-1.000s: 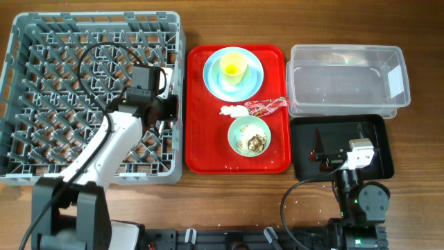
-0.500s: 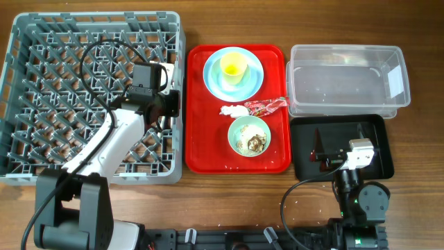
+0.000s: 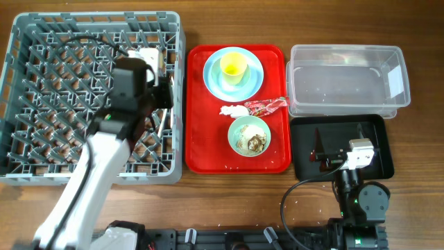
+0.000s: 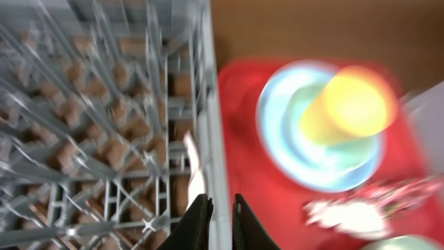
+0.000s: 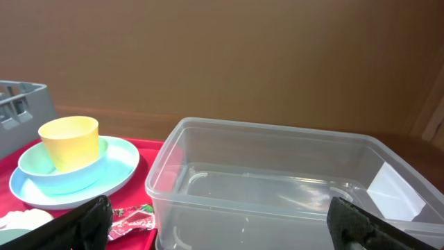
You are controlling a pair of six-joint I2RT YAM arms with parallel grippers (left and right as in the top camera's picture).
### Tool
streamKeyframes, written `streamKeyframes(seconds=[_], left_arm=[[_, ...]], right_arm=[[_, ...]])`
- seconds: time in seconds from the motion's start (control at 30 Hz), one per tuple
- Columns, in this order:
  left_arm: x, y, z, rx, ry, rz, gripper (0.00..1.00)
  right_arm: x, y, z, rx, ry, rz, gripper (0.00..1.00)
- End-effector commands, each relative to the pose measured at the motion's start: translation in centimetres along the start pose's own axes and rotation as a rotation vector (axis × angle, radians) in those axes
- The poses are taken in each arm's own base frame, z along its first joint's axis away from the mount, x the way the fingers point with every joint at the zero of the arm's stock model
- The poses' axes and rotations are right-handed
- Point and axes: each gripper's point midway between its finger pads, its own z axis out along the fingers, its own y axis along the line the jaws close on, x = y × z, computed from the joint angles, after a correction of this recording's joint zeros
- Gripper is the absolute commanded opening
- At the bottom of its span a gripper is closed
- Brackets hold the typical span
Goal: Sort waste into correct bins and load items into the dishwasher rack
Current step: 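Move the left gripper over the yellow cup on the blue plate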
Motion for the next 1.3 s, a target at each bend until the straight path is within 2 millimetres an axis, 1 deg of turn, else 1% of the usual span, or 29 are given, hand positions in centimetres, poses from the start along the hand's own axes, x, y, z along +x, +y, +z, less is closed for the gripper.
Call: streamKeyframes(seconds=[0.0,0.03,0.07,0.13,0.17,0.3,0.33,0.37,0.4,0.47,0.5,0.53,0.57,0.6,0.7,0.77,0.9,0.93,0.97,1.0,1.03,1.07,1.1,1.17,1.2,1.23,1.27], left_arm=[[-2.4,-1.7,-4.5,0.068,-0.098,-0.124,0.44],[-1.3,-3.3,-5.0,0.131,-0.054,-0.11,0.49],[-0.2,-4.3,-5.0,0.165,-0.008,-0.1,0.53],[2.2,-5.8,-4.7,0.203,0.088,-0.078,0.56],[3.8,-7.0,-4.3,0.22,0.151,-0.053,0.57],[8.2,-11.7,-2.9,0.285,0.3,0.012,0.57],[9.1,-12.7,-2.6,0.3,0.326,0.038,0.59],[10.2,-13.7,-2.2,0.313,0.357,0.065,0.65],[11.6,-14.9,-1.6,0.327,0.393,0.095,0.74],[13.2,-16.1,-0.6,0.339,0.433,0.129,0.76],[14.1,-16.7,0.1,0.343,0.452,0.144,0.79],[14.9,-17.2,1.0,0.346,0.467,0.156,0.8],[15.1,-17.1,1.5,0.335,0.468,0.158,0.81],[14.9,-16.7,2.0,0.309,0.454,0.16,0.82],[14.0,-16.6,2.3,0.293,0.411,0.163,0.84],[14.0,-16.7,2.3,0.294,0.408,0.163,1.0],[14.1,-16.6,2.3,0.292,0.414,0.164,1.0],[13.7,-16.7,2.4,0.292,0.398,0.161,1.0],[13.0,-16.8,2.7,0.3,0.371,0.151,0.97],[12.1,-16.9,2.9,0.303,0.346,0.12,0.89],[11.0,-16.9,3.0,0.301,0.33,0.071,0.75],[8.6,-17.3,2.5,0.337,0.315,0.019,0.63],[7.0,-17.6,1.9,0.361,0.309,0.002,0.59],[1.8,-17.4,0.1,0.379,0.264,-0.042,0.54],[-1.9,-16.9,-1.3,0.371,0.217,-0.066,0.5],[-5.4,-16.4,-2.7,0.366,0.166,-0.074,0.45],[-8.6,-15.9,-4.1,0.361,0.114,-0.065,0.43]], right_arm=[[-0.1,-0.1,0.0,0.005,-0.006,0.0,1.0],[-0.1,-0.1,0.0,0.005,-0.006,0.0,1.0],[-0.1,-0.1,0.0,0.005,-0.006,0.0,1.0],[-0.1,-0.1,0.0,0.005,-0.006,0.0,1.0],[-0.1,-0.1,0.0,0.005,-0.006,0.0,1.0],[-0.1,-0.1,0.0,0.005,-0.006,0.0,1.0],[-0.1,-0.1,0.0,0.005,-0.006,0.0,1.0],[-0.1,-0.1,0.0,0.005,-0.006,0.0,1.0],[-0.1,-0.1,0.0,0.005,-0.006,0.0,1.0],[-0.1,-0.1,0.0,0.005,-0.006,0.0,1.0],[-0.1,-0.1,0.0,0.005,-0.006,0.0,1.0],[-0.1,-0.1,0.0,0.005,-0.006,0.0,1.0],[-0.1,-0.1,0.0,0.005,-0.006,0.0,1.0],[-0.1,-0.1,0.0,0.005,-0.006,0.0,1.0],[-0.1,-0.1,0.0,0.005,-0.006,0.0,1.0],[-0.1,-0.1,0.0,0.005,-0.006,0.0,1.0],[-0.1,-0.1,0.0,0.005,-0.006,0.0,1.0],[-0.1,-0.1,0.0,0.005,-0.006,0.0,1.0],[-0.1,-0.1,0.0,0.005,-0.006,0.0,1.0],[-0.1,-0.1,0.0,0.005,-0.006,0.0,0.99],[-0.1,-0.1,0.0,0.005,-0.006,0.0,1.0],[-0.1,-0.1,0.0,0.005,-0.006,0.0,1.0],[-0.1,-0.1,0.0,0.005,-0.006,0.0,1.0],[-0.1,-0.1,0.0,0.005,-0.006,0.0,1.0],[-0.1,-0.1,0.0,0.005,-0.006,0.0,1.0],[-0.1,-0.1,0.0,0.005,-0.006,0.0,1.0],[-0.1,-0.1,0.0,0.005,-0.006,0.0,1.0]])
